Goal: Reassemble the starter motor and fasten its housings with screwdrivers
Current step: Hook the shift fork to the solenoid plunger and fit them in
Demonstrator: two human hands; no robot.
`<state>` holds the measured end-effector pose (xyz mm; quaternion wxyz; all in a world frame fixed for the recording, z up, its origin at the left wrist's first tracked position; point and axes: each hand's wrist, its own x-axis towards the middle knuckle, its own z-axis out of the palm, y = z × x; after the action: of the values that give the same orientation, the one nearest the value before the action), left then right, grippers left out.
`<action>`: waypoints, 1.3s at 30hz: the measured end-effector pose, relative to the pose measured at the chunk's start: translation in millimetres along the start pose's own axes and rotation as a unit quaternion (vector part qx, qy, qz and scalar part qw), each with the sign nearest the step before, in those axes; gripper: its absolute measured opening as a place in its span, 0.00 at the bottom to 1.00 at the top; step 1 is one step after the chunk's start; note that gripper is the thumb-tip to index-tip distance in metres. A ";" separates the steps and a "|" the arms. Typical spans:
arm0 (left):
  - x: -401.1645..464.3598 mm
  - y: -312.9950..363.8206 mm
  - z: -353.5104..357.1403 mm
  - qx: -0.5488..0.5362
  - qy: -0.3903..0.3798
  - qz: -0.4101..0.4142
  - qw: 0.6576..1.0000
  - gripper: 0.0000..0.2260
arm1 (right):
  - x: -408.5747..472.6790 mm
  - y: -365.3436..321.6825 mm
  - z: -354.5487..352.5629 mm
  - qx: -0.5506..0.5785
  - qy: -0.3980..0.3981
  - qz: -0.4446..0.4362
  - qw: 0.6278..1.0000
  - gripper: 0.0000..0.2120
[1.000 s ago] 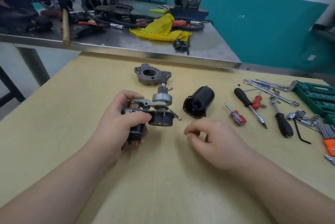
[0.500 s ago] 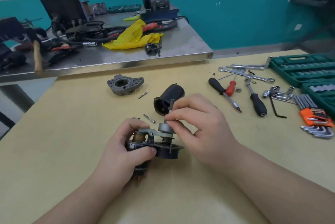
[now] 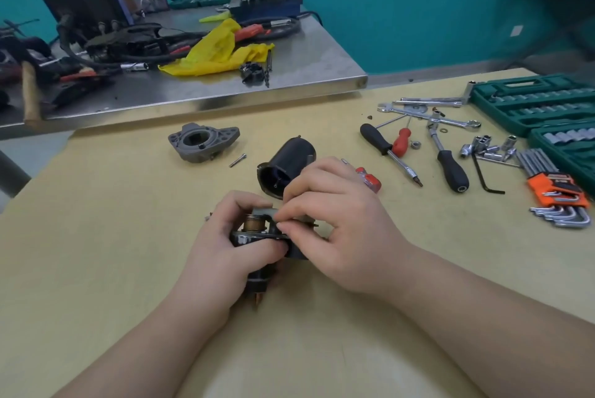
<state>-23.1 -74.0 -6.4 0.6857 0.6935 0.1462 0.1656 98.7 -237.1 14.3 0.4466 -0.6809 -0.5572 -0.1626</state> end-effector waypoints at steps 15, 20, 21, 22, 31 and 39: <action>0.8 1.6 1.5 0.008 -0.028 -0.010 1.000 0.22 | 3.6 2.3 -4.5 -0.068 -0.043 0.028 0.996 0.02; 1.1 1.2 1.7 0.023 -0.023 0.000 0.999 0.22 | 6.2 -3.4 -7.6 -0.065 -0.094 0.061 0.992 0.02; 0.6 1.0 1.8 0.026 -0.022 0.003 0.999 0.21 | 7.1 -4.3 -8.5 -0.062 -0.108 0.076 0.989 0.02; -0.3 0.8 2.1 0.029 -0.021 0.008 0.999 0.21 | 7.8 -5.2 -9.2 -0.059 -0.122 0.093 0.986 0.02; -3.9 1.5 5.3 0.028 -0.010 0.025 0.999 0.21 | 8.5 -12.7 -9.8 -0.029 -0.141 0.146 0.979 0.04; -5.3 3.4 6.2 0.038 -0.026 0.022 0.999 0.22 | 11.3 -11.0 -16.1 -0.006 -0.174 0.132 0.976 0.03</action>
<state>-25.3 -82.0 -3.2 0.6588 0.7261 0.1195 0.1567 96.9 -243.1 35.9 0.3563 -0.7687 -0.5309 0.0152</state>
